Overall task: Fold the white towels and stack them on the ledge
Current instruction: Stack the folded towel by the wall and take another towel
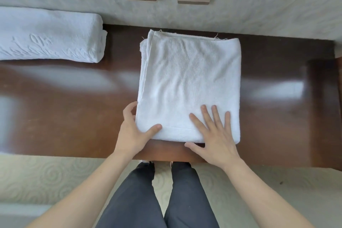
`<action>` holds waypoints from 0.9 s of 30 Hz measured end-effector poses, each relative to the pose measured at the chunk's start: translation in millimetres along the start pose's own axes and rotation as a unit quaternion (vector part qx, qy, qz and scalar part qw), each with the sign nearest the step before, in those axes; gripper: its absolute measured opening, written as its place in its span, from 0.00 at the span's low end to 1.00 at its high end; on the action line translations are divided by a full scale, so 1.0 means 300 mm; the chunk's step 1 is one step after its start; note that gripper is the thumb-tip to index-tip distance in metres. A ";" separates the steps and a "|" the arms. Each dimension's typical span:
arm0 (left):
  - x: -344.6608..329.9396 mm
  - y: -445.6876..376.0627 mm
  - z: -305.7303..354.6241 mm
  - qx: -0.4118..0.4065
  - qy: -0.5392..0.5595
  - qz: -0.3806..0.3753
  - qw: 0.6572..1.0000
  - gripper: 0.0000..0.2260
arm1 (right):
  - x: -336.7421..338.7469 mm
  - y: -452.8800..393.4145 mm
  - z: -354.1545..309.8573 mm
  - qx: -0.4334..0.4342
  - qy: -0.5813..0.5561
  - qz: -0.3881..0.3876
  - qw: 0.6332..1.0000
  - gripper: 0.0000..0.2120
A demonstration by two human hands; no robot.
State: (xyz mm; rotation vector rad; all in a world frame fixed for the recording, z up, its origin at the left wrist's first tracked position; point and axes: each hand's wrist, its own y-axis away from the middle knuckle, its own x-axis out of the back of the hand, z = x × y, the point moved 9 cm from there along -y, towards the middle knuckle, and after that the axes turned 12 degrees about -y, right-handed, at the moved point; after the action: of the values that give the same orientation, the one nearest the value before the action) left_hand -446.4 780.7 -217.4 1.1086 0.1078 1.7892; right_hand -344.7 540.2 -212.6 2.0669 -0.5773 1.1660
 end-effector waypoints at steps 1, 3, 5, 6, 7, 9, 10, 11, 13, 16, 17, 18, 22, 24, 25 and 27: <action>-0.008 0.001 0.023 -0.025 -0.033 -0.019 0.999 0.44 | -0.002 -0.005 0.001 0.005 0.017 -0.011 1.000 0.41; -0.029 0.015 0.055 -0.050 -0.121 -0.057 0.990 0.44 | -0.001 -0.021 0.001 -0.001 0.042 -0.038 0.998 0.41; -0.030 0.030 0.078 -0.057 -0.219 -0.047 0.973 0.42 | 0.007 -0.037 -0.003 -0.013 0.039 -0.059 0.997 0.38; -0.024 0.041 0.096 -0.064 -0.269 -0.026 0.961 0.42 | 0.014 -0.043 -0.009 -0.015 0.036 -0.070 0.997 0.35; -0.019 0.053 0.115 -0.071 -0.314 -0.006 0.947 0.41 | 0.021 -0.047 -0.013 -0.015 0.035 -0.082 0.996 0.32; -0.026 0.076 0.163 -0.102 -0.388 0.017 0.916 0.41 | 0.039 -0.055 -0.021 -0.011 0.022 -0.102 0.994 0.28; -0.042 0.089 0.201 -0.135 -0.419 0.021 0.898 0.40 | 0.052 -0.060 -0.022 -0.011 0.000 -0.108 0.994 0.26; -0.066 0.105 0.244 -0.176 -0.447 0.023 0.877 0.40 | 0.069 -0.065 -0.023 -0.014 -0.032 -0.113 0.993 0.25; -0.108 0.134 0.320 -0.247 -0.485 0.029 0.839 0.39 | 0.104 -0.074 -0.024 -0.025 -0.100 -0.130 0.986 0.23; -0.116 0.147 0.406 -0.306 -0.486 0.067 0.816 0.31 | 0.149 -0.084 -0.025 -0.022 -0.145 -0.178 0.973 0.22; -0.114 0.137 0.420 -0.304 -0.497 0.062 0.811 0.27 | 0.163 -0.086 -0.026 -0.014 -0.148 -0.193 0.970 0.22; -0.114 0.121 0.428 -0.301 -0.507 0.044 0.807 0.24 | 0.175 -0.087 -0.026 -0.007 -0.147 -0.205 0.968 0.22; -0.123 0.021 0.394 -0.260 -0.485 -0.134 0.824 0.15 | 0.212 -0.085 -0.030 -0.004 -0.123 -0.200 0.972 0.24; -0.102 -0.022 0.412 -0.268 -0.454 -0.183 0.830 0.16 | 0.220 -0.067 -0.048 0.000 -0.119 -0.167 0.979 0.34; -0.091 -0.039 0.421 -0.272 -0.441 -0.198 0.832 0.16 | 0.213 -0.049 -0.053 -0.004 -0.105 -0.165 0.981 0.39; -0.059 -0.085 0.440 -0.273 -0.408 -0.225 0.842 0.15 | 0.211 -0.033 -0.039 -0.041 -0.036 -0.166 0.985 0.40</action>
State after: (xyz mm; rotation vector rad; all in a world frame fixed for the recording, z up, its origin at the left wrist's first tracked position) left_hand -332.4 728.9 -165.4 1.1932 -0.5786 0.7399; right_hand -313.1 552.5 -157.0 2.0444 -0.2909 0.8639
